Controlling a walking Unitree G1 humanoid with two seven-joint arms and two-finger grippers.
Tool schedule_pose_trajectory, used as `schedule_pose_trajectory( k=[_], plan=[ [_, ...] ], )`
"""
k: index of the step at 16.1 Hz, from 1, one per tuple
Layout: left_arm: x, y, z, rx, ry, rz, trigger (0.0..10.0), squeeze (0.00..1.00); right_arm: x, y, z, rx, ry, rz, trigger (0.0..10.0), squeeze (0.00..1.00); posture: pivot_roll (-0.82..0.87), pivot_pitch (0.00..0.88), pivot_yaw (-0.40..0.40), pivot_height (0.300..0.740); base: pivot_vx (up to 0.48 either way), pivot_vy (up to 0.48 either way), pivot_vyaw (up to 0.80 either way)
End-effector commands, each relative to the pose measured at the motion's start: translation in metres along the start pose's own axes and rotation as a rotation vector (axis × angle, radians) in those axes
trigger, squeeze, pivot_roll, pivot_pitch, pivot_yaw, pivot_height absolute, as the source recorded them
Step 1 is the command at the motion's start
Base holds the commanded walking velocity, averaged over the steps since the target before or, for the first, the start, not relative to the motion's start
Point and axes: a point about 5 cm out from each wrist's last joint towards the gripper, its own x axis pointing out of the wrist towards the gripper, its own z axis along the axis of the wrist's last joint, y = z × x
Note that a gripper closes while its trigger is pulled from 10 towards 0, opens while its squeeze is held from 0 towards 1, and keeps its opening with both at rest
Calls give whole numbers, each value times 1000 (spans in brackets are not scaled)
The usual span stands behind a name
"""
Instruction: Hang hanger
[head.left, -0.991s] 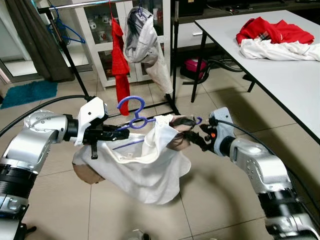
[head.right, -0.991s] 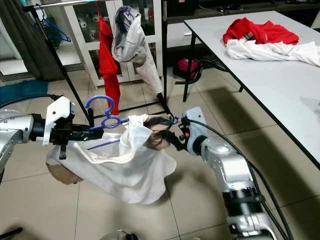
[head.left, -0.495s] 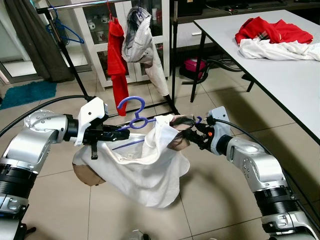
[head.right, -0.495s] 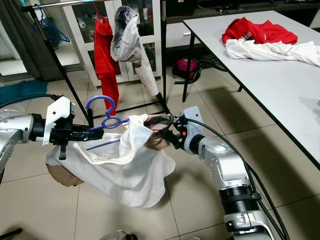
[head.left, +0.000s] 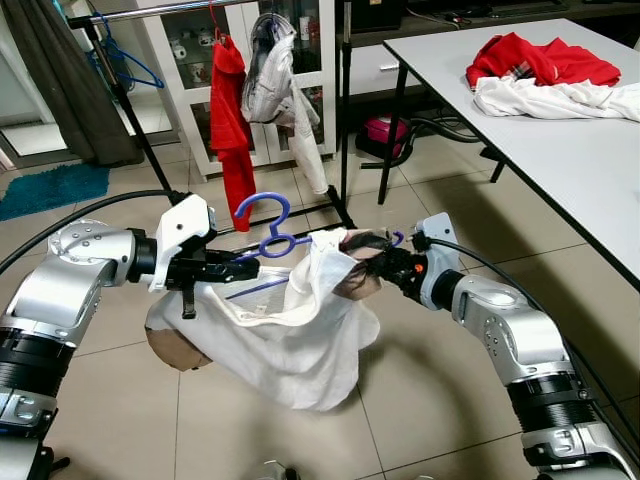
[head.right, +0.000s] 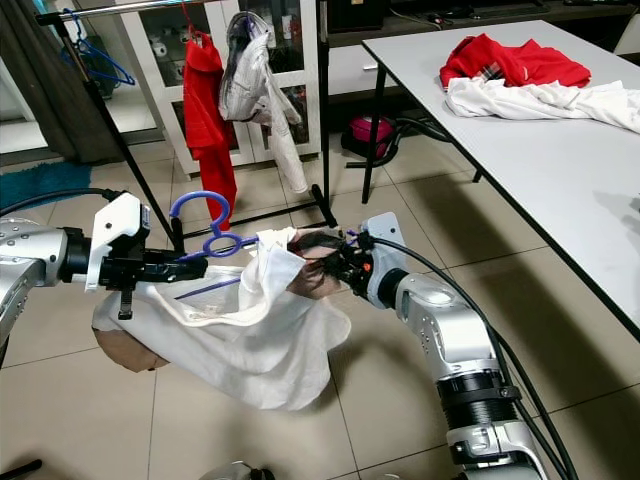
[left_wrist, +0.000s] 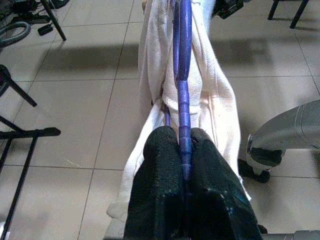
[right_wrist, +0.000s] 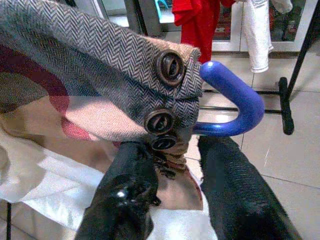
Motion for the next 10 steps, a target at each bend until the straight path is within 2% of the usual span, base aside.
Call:
schedule_pose_trajectory(
  k=[1,7,10],
  plan=[
    [-8,6,9,35,-7,35,0,0,1,1,3,8,-21,15,0,0,-76,0,119,740,0,0,0],
    [-10,10,1,65,57,84,0,0,-8,-3,9,-18,-35,22,0,0,-76,0,121,740,0,0,0],
    [-9,10,0,63,53,88,0,0,-13,-9,17,-33,-52,14,0,0,-78,0,122,740,0,0,0]
  ],
)
